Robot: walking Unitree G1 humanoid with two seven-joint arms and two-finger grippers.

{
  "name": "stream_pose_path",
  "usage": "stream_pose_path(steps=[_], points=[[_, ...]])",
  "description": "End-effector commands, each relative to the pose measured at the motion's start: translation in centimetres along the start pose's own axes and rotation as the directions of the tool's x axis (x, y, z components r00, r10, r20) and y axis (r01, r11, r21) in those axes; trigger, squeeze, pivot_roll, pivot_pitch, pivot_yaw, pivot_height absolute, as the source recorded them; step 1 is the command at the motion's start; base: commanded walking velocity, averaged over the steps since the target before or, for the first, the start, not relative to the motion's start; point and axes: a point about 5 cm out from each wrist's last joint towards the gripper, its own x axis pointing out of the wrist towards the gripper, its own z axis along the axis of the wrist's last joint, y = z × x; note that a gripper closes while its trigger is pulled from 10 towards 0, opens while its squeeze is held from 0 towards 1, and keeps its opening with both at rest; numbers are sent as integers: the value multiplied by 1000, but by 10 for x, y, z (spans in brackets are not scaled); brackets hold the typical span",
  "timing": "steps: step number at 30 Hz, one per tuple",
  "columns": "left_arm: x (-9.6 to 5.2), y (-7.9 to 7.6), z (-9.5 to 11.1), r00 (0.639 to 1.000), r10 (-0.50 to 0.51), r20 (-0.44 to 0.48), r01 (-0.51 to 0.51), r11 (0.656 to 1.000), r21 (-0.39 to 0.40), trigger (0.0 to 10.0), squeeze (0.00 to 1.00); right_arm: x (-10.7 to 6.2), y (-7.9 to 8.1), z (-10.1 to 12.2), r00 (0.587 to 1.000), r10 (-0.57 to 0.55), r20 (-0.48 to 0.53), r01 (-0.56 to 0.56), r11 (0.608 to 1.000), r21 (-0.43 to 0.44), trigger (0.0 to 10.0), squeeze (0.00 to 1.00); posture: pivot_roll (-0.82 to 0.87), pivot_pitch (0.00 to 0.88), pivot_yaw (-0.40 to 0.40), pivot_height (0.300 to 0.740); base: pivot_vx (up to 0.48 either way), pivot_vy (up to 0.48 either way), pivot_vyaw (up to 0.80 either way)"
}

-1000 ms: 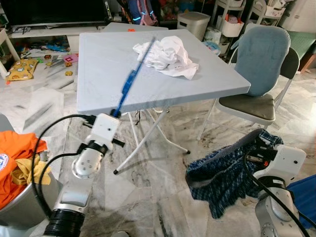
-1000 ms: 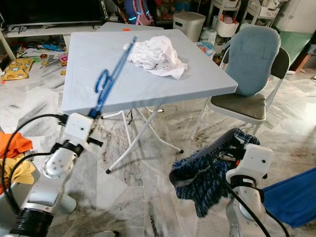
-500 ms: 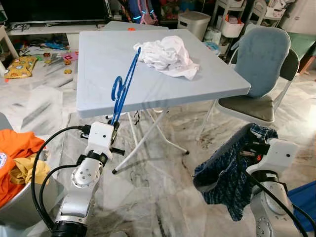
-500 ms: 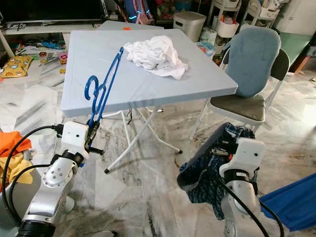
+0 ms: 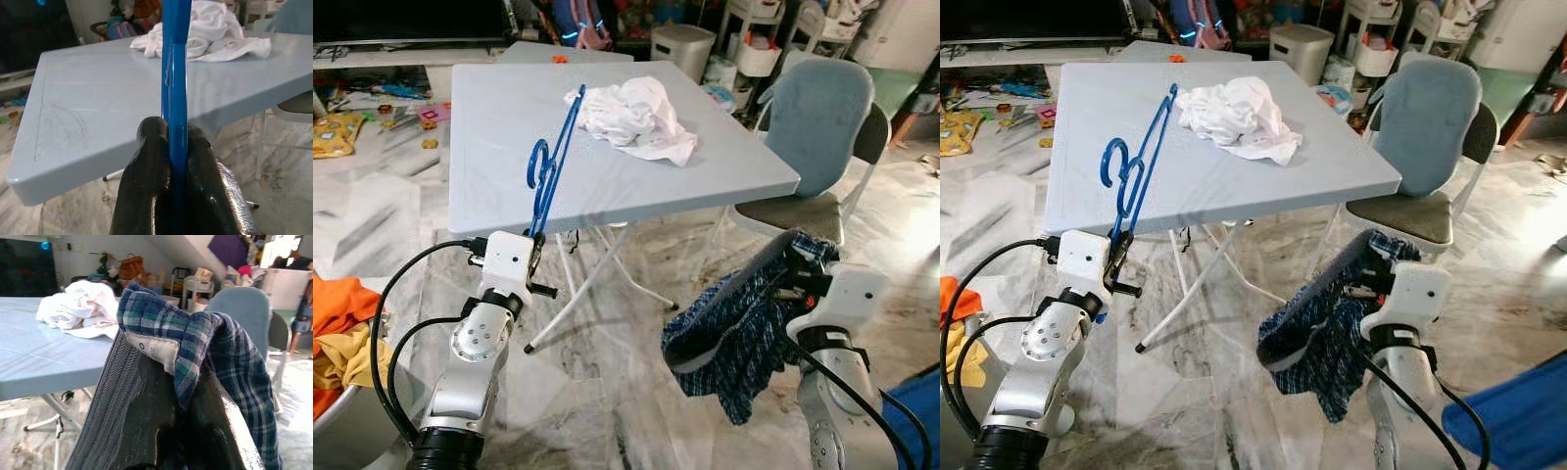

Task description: Hang hanger

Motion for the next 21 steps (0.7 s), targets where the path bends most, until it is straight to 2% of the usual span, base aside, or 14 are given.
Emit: stream_pose_path(steps=[1, 3, 5, 8, 9, 10, 11, 21], points=[[3, 0, 3, 1000, 6, 2, -6, 1000, -13, 10000, 0, 3, 0, 7, 1000, 8, 24, -8, 1000, -5, 0, 0, 162, 0, -98, 740, 274, 0, 0], [4, 0, 2, 1000, 6, -1, -6, 1000, -17, 10000, 0, 3, 2, 6, 1000, 16, 23, -16, 1000, -4, 39, 0, 164, 0, -100, 740, 279, 0, 0], [5, 0, 2, 1000, 7, -3, -7, 1000, -19, 10000, 0, 4, 3, 6, 999, 24, 22, -24, 1000, -4, 2471, 0, 162, 0, -99, 740, 298, 0, 0], [6, 0, 2, 1000, 9, -5, -9, 1000, -23, 10000, 0, 5, 4, 6, 999, 28, 22, -28, 1000, -5, 2627, 0, 160, 0, -97, 740, 304, 0, 0], [6, 0, 2, 1000, 9, -5, -10, 1000, -24, 10000, 0, 5, 5, 6, 999, 33, 21, -33, 999, -4, 4157, 0, 159, 0, -96, 740, 304, 0, 0], [7, 0, 2, 1000, 10, -5, -10, 1000, -24, 10000, 0, 5, 5, 6, 999, 36, 20, -36, 999, -4, 6627, 0, 159, 0, -96, 740, 311, 0, 0], [8, 1, 2, 1000, 11, -5, -11, 1000, -27, 10000, 0, 4, 6, 5, 999, 43, 16, -43, 999, -5, 10000, 0, 156, 0, -92, 740, 311, 0, 0], [11, 2, 2, 1000, 11, -6, -12, 1000, -29, 10000, 0, 5, 7, 4, 999, 42, 10, -42, 999, -11, 10000, 0, 154, 0, -87, 740, 418, 0, 0]])
